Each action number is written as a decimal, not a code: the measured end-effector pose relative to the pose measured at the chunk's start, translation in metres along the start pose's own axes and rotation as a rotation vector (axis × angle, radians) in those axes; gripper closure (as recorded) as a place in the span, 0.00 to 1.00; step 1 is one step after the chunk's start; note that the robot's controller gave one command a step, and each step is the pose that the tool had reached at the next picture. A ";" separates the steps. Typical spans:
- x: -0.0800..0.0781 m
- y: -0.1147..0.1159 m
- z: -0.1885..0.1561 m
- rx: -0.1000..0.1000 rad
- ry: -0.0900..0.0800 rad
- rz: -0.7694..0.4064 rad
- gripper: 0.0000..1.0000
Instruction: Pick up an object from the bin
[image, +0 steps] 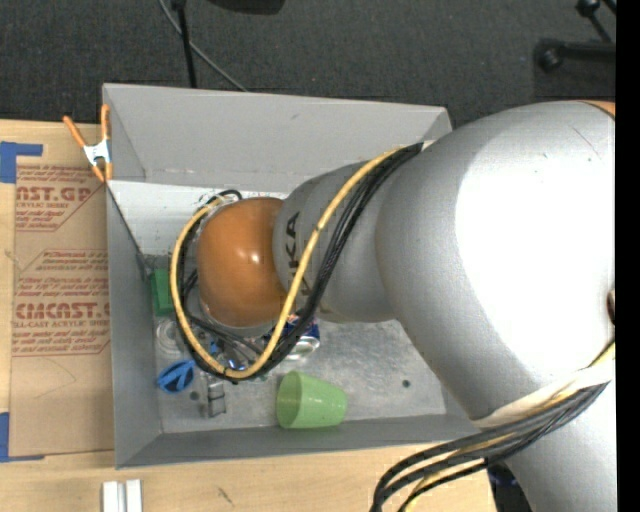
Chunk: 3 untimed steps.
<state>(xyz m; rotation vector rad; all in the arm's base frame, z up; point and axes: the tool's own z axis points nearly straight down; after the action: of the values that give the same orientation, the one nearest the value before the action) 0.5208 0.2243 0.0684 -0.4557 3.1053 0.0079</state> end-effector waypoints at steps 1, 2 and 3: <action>0.000 0.001 0.000 -0.002 -0.001 0.000 0.00; -0.001 0.001 0.000 -0.003 -0.002 0.000 0.00; -0.001 0.002 0.000 -0.004 -0.003 0.000 1.00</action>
Offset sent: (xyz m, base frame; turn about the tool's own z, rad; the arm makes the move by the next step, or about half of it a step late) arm 0.0000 0.0000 0.0000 0.0000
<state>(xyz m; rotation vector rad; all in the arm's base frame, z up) 0.5210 0.2261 0.0685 -0.4553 3.1026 0.0145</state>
